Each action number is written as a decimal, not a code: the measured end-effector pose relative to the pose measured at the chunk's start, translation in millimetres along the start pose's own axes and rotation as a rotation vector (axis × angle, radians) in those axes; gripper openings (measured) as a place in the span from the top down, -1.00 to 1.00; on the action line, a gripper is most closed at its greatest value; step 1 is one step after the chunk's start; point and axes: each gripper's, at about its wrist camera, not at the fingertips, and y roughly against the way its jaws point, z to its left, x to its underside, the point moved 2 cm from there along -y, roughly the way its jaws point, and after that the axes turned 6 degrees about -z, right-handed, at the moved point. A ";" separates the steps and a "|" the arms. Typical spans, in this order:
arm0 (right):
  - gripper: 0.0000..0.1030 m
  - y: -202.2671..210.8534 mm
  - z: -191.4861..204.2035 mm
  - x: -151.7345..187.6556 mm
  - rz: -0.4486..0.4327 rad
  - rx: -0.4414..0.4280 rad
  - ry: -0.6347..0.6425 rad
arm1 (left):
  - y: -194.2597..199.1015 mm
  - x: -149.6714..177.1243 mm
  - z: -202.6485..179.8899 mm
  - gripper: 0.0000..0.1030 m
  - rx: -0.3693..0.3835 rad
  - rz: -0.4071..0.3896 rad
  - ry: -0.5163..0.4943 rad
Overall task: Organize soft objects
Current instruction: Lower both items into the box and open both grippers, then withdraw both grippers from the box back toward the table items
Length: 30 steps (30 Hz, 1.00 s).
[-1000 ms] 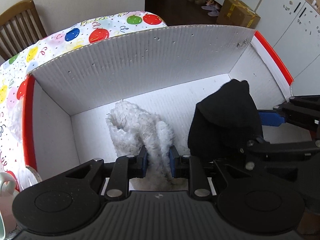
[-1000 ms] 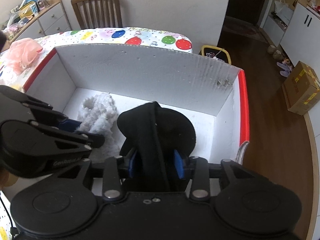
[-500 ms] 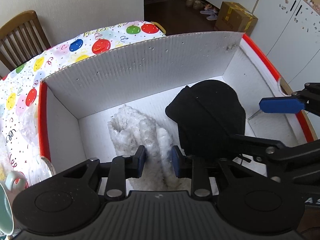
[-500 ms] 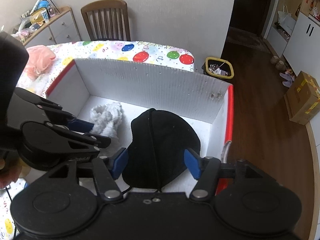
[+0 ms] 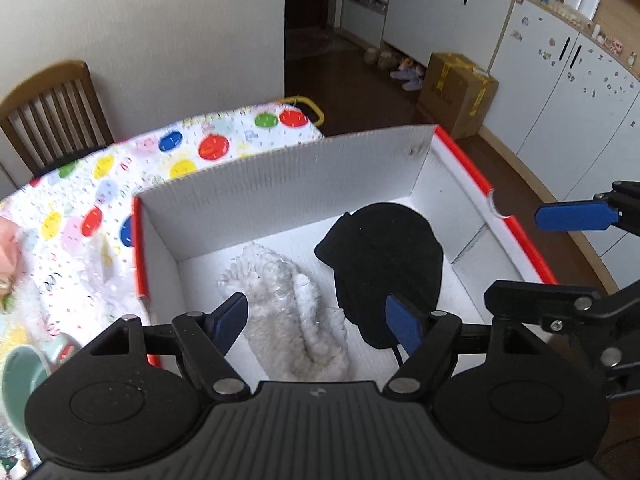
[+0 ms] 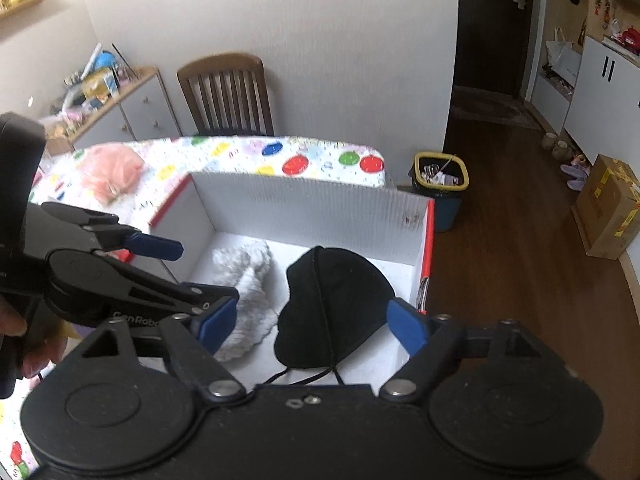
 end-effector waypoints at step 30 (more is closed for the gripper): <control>-0.98 93.9 129.5 27.7 -0.216 -0.213 0.002 | 194.0 87.4 55.3 -0.65 -0.011 -0.336 0.099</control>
